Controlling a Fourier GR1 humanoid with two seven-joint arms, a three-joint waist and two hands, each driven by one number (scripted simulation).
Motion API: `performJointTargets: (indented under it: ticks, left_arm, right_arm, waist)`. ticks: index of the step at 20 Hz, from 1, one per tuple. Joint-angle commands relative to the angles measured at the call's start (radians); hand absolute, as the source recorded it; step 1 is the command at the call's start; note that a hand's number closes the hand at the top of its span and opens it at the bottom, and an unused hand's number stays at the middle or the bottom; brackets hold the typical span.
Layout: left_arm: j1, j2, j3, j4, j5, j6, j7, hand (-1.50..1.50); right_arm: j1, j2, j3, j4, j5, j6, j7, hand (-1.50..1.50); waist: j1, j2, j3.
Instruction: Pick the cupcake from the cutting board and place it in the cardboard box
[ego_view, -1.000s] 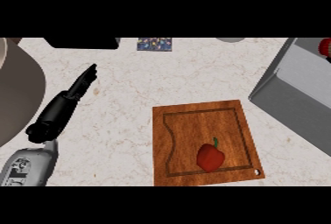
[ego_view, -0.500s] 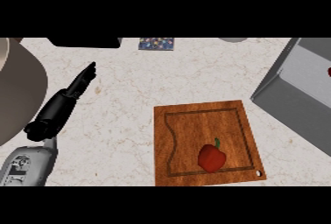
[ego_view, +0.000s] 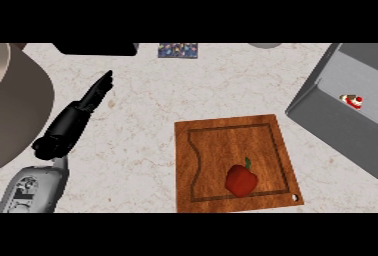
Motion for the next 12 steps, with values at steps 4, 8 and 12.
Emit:
performJointTargets:
  ticks: [4, 8, 12]
  left_arm:
    - [0.009, 0.012, 0.015, -0.004, 0.009, -0.007, 0.002, 0.00]
    - [-0.004, 0.028, 0.031, -0.032, 0.033, -0.031, 0.026, 0.00]
    - [-0.003, -0.023, -0.017, -0.034, -0.006, 0.003, 0.010, 0.00]
  right_arm:
    - [-0.093, 0.021, -0.360, 0.193, -0.338, 0.046, 0.108, -1.50]
    - [-0.072, -0.027, -0.438, 0.265, -0.402, 0.006, 0.165, -1.50]
    - [-0.059, -0.084, -0.481, 0.269, -0.439, -0.030, 0.169, -1.50]
  waist:
    - [0.002, 0.001, 0.000]
    - [0.011, 0.007, 0.001]
    - [0.020, 0.017, 0.002]
